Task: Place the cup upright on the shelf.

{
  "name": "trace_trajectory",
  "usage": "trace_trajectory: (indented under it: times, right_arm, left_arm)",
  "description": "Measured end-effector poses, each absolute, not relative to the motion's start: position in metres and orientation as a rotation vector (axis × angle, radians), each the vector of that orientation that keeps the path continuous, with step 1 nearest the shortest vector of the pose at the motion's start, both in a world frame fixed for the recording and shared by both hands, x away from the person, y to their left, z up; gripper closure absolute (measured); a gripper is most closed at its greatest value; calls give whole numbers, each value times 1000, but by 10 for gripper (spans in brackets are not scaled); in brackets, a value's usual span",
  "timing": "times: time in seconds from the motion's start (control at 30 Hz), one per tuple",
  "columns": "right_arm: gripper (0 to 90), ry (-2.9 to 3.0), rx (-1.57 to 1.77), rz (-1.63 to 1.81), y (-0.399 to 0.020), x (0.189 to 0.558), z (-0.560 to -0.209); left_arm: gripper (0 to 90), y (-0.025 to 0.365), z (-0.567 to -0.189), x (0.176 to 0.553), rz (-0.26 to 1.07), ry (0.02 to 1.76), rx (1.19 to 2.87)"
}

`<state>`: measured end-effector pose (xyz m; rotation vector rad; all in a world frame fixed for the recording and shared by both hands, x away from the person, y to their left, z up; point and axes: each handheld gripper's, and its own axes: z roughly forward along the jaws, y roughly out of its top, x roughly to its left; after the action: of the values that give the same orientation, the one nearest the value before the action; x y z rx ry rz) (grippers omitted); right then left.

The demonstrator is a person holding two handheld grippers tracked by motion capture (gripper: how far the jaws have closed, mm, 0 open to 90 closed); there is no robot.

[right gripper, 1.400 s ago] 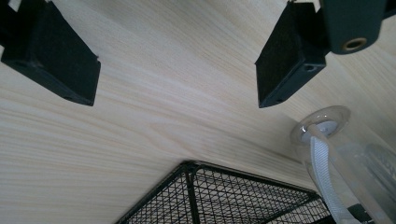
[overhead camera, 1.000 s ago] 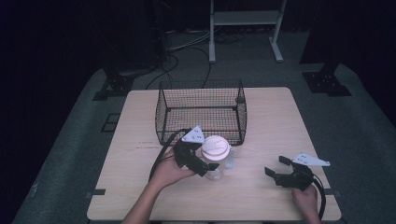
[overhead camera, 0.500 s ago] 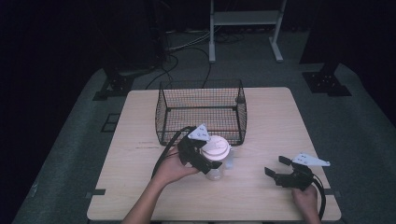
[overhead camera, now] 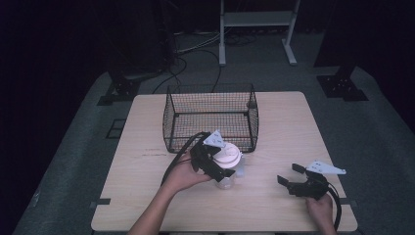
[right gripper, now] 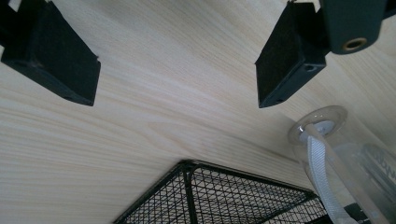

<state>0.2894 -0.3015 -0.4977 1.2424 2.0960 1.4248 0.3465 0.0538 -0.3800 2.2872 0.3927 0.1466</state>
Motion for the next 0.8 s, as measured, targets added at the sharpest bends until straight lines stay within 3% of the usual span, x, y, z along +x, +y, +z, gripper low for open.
trace_trajectory:
  times: [0.8]
  right_arm:
    - [129, 2095, 1243, 1426, -301, 289, -498]
  left_arm:
    - [48, 48, -379, 348, 145, 381, 2358]
